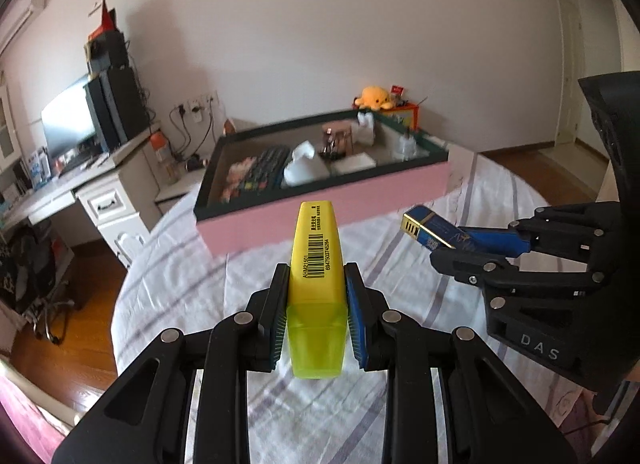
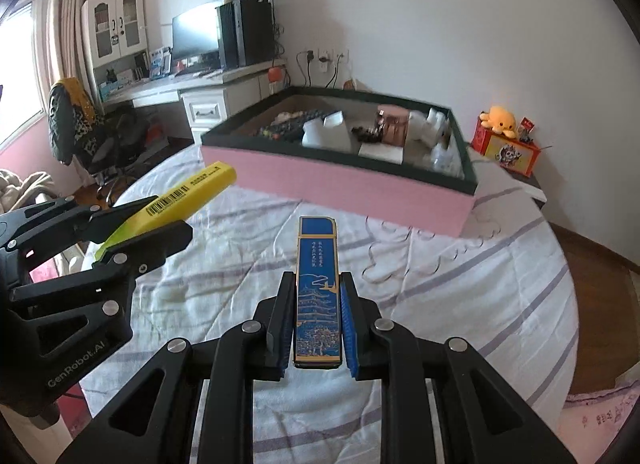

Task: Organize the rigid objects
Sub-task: 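Carry the highlighter and blue box over the pink box with both tools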

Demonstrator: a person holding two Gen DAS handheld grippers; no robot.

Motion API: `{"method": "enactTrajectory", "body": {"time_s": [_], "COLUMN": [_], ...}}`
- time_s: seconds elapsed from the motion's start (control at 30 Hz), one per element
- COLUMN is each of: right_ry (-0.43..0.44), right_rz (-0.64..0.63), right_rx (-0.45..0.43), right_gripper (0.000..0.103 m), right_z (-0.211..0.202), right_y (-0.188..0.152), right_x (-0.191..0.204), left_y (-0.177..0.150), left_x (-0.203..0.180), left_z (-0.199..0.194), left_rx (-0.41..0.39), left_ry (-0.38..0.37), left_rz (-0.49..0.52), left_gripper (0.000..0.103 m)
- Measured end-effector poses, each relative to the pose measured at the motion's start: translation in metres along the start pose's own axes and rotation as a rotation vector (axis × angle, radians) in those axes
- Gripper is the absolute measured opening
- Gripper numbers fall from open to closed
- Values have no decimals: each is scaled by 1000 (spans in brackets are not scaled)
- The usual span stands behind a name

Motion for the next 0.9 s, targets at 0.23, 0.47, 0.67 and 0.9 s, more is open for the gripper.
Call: {"method": "enactTrajectory", "body": {"time_s": [0.23, 0.47, 0.67, 0.9], "right_ry": [-32, -65, -111, -104], "right_rz": [-22, -76, -101, -53], "right_rx": [-44, -61, -37, 31], "right_gripper": [21, 21, 21, 21], "right_z": [-15, -18, -6, 34], "right_y": [32, 74, 97, 108], "right_x": [-19, -37, -61, -97], "left_y": [41, 83, 114, 139], "left_x": [-5, -11, -10, -10], "left_z": [-6, 5, 28, 76], "left_rx": [-57, -71, -31, 43], "left_ry": [12, 7, -46, -76], "left_rz": [50, 114, 137, 127], "left_gripper": [27, 27, 27, 27]}}
Point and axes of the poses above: each gripper's, at about its wrist camera, not at the fingertips, and z roughly the way its jaws point, x to its left, y to its top, the point moved 9 cm from there along z, roughly the way its jaws point, and after that the axes turned 11 degrees about -z, right-handed, at the moved point
